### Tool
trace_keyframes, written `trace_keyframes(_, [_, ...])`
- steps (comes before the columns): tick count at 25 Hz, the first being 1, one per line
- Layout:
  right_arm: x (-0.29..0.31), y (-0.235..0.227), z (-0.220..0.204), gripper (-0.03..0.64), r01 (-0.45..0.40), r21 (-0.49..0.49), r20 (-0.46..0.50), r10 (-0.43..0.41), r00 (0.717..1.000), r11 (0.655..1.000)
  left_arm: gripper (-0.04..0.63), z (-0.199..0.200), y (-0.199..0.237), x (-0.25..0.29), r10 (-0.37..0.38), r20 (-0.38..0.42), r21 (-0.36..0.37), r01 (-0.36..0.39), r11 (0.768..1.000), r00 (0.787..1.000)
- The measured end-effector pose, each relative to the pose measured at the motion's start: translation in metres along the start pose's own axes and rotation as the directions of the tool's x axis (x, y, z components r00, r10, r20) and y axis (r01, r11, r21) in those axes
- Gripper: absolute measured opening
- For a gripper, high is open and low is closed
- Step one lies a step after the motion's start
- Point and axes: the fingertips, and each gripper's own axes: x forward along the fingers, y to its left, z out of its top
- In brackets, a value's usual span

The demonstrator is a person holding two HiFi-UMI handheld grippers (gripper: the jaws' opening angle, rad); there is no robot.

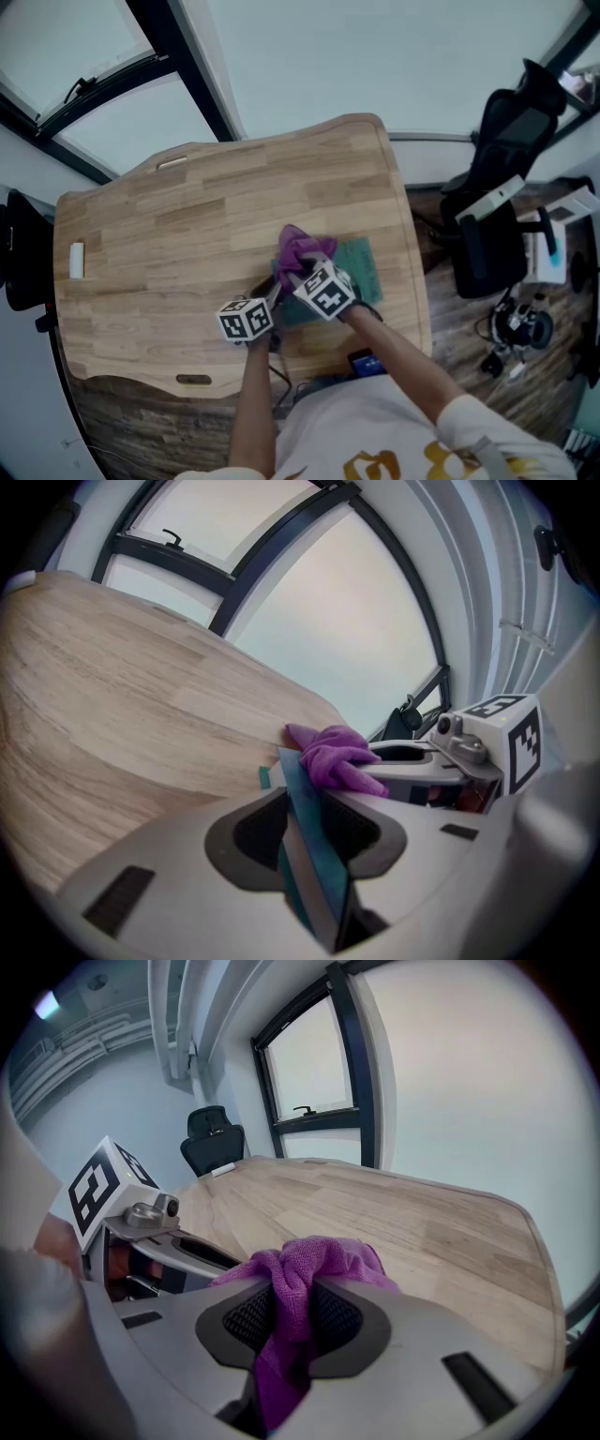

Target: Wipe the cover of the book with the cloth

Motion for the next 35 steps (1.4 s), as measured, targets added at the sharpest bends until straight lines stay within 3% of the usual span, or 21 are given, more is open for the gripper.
trace_keyframes(35, [-0.030, 0.047, -0.052, 0.075, -0.006, 0.025, -0.033, 0.007, 0.999, 1.000, 0.112, 0.001, 0.007, 0.001, 0.009, 0.004, 0.003, -0.009, 1.000, 1.000])
